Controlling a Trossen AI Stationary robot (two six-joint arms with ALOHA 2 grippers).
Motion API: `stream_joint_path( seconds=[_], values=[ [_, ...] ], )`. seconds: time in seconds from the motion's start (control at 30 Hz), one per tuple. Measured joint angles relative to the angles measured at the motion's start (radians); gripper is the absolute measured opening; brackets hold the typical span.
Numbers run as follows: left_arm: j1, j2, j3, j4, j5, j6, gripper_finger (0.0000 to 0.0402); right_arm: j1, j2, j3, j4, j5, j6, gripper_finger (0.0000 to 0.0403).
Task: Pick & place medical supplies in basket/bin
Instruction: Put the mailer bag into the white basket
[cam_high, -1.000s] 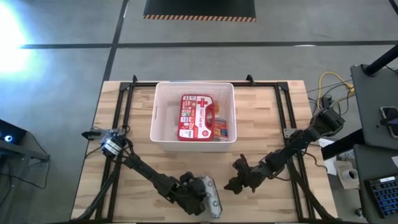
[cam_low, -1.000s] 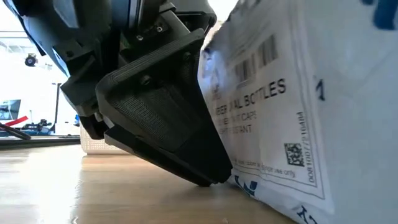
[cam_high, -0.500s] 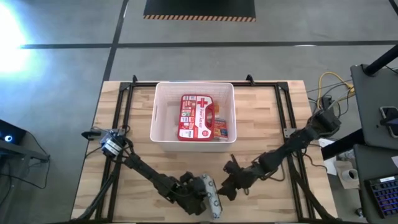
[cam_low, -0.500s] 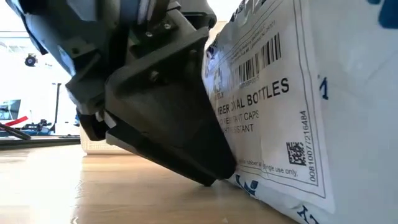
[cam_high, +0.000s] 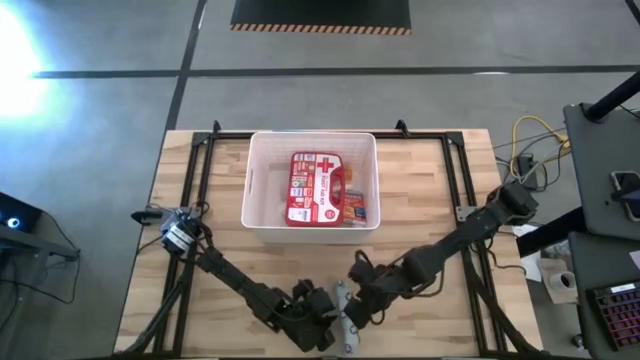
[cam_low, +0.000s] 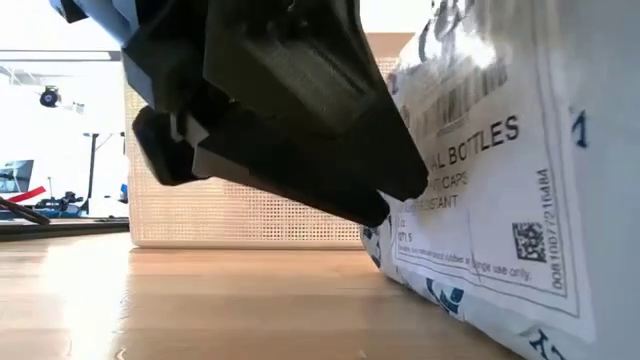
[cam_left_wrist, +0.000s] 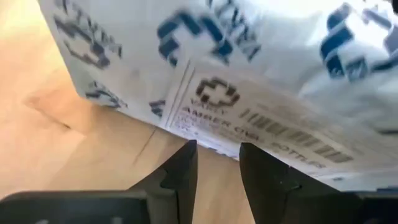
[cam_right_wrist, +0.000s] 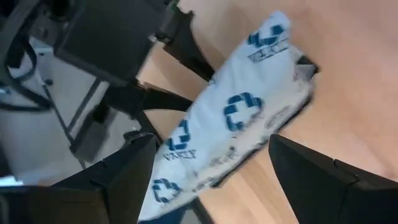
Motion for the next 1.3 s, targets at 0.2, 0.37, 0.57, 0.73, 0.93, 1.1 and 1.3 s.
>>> stream_joint_path(
  seconds=[0.2, 0.37, 0.57, 0.73, 0.93, 1.1, 1.3],
  values=[
    [-0.004, -0.011, -0.003, -0.006, -0.002, 0.084, 0.0102, -0.003, 0.103, 0.067, -0.021, -0.029, 0.117, 0.0304],
    [-0.015, -0.026, -0.011, -0.075, 0.004, 0.113, 0.0102, 0.002, 0.167, 0.167, -0.046, -0.061, 0.175, 0.0316],
    [-0.034, -0.058, -0.059, -0.106, 0.005, 0.126, 0.0102, -0.001, 0.25, 0.326, -0.24, -0.057, 0.18, 0.036],
    [-0.039, -0.104, -0.141, -0.118, 0.004, 0.131, 0.0102, -0.005, 0.344, 0.395, -0.323, -0.067, 0.184, 0.0369],
    [-0.077, -0.225, -0.341, -0.105, 0.006, 0.014, 0.0102, -0.03, 0.413, 0.437, -0.363, -0.133, 0.161, 0.0355],
    [-0.14, -0.391, -0.554, -0.095, -0.031, -0.152, 0.0102, -0.068, 0.406, 0.435, -0.406, -0.146, 0.119, 0.0267],
    [-0.221, -0.606, -0.759, -0.074, -0.142, -0.316, 0.0102, -0.124, 0.324, 0.473, -0.407, -0.118, 0.008, 0.0164]
  ],
)
